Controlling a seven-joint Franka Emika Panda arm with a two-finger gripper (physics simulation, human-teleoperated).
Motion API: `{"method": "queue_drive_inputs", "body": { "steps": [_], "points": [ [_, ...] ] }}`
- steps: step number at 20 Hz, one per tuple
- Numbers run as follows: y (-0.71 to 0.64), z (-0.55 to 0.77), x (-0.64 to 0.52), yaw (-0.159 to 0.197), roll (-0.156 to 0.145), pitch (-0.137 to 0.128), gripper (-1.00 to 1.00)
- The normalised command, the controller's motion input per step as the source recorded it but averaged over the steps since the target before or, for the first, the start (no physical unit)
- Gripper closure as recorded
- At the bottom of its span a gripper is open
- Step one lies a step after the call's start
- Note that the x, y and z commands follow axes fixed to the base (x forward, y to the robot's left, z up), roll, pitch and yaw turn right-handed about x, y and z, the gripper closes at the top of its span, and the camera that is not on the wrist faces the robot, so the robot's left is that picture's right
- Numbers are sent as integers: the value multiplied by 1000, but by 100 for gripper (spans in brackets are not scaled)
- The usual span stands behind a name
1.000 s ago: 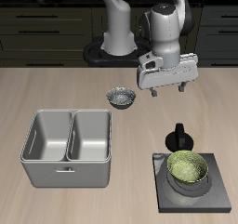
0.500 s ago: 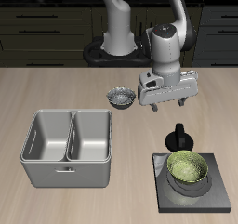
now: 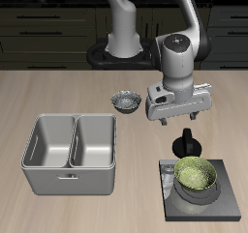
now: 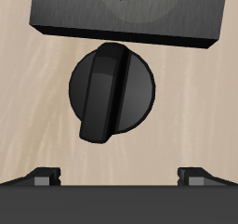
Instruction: Place the green bowl on the flat stove and turn on the flat stove
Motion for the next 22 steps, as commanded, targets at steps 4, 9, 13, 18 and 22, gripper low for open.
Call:
{"method": "queue_drive_inputs", "body": {
  "steps": [4,9,13,18,22],
  "points": [
    [79,-62,154,15,-11,7,-100],
    [64,-380,32,14,-16,54,-100],
    [-91,-404,-20,-36,-43,74,-100],
    [-259,-203,-102,-53,-86,38,-100],
    [-362,-138,-84,-55,-88,40,-100]
  ]
}}
